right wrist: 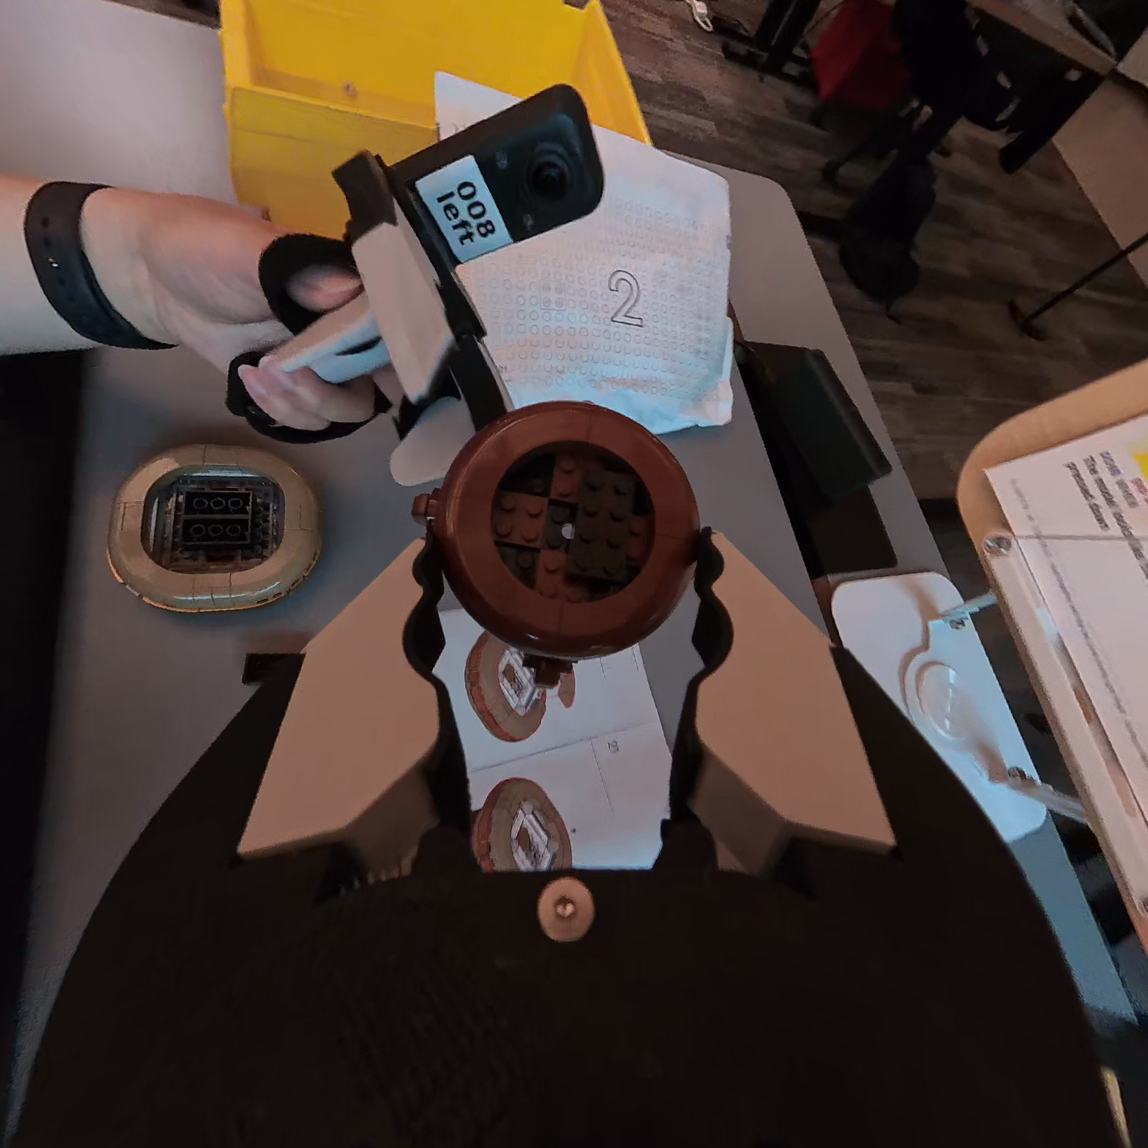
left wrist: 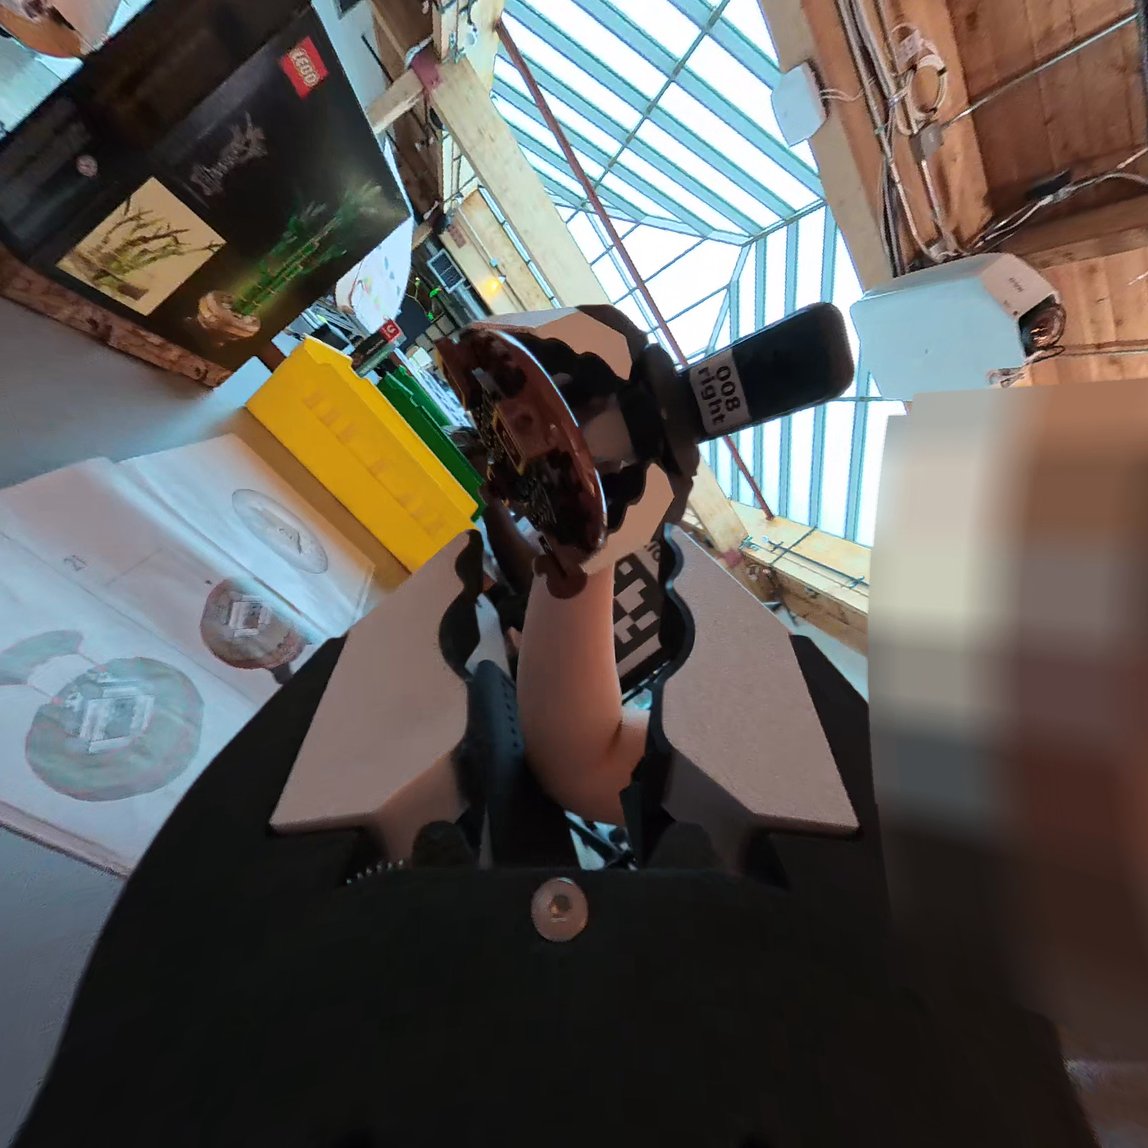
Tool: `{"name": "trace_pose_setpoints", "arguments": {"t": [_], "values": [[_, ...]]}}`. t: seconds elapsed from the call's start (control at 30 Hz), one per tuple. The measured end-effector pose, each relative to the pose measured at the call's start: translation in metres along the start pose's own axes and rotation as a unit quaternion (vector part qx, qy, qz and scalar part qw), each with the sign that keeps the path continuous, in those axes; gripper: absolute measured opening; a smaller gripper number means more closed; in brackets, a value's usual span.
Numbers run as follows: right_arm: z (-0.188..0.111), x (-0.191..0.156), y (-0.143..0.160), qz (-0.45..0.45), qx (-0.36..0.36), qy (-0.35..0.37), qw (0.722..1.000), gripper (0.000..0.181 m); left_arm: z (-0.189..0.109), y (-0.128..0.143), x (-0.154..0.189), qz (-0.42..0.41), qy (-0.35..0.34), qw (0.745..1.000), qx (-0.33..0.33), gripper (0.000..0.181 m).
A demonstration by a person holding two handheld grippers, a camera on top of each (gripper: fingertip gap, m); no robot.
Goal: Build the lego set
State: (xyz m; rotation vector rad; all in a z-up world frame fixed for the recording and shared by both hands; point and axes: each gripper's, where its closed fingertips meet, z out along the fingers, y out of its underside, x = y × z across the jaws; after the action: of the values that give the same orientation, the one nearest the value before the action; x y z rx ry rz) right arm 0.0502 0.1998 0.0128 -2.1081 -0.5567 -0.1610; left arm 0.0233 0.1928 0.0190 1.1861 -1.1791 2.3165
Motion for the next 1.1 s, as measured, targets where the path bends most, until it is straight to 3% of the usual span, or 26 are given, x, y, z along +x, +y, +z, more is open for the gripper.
{"name": "trace_pose_setpoints", "arguments": {"t": [0.23,0.7,1.1], "values": [[0.027,-0.007,0.001,-0.021,-0.009,-0.020,1.000,0.081,-0.004,0.006,-0.010,0.006,-0.011,1.000,-0.017,0.025],[0.048,-0.004,0.010,-0.044,-0.026,0.007,0.999,0.081,-0.015,0.003,-0.032,-0.018,-0.056,0.998,0.008,0.021],[0.033,-0.005,-0.002,-0.033,0.029,-0.004,0.999,0.089,-0.019,-0.003,-0.028,-0.011,-0.056,0.998,0.016,0.020]]}}
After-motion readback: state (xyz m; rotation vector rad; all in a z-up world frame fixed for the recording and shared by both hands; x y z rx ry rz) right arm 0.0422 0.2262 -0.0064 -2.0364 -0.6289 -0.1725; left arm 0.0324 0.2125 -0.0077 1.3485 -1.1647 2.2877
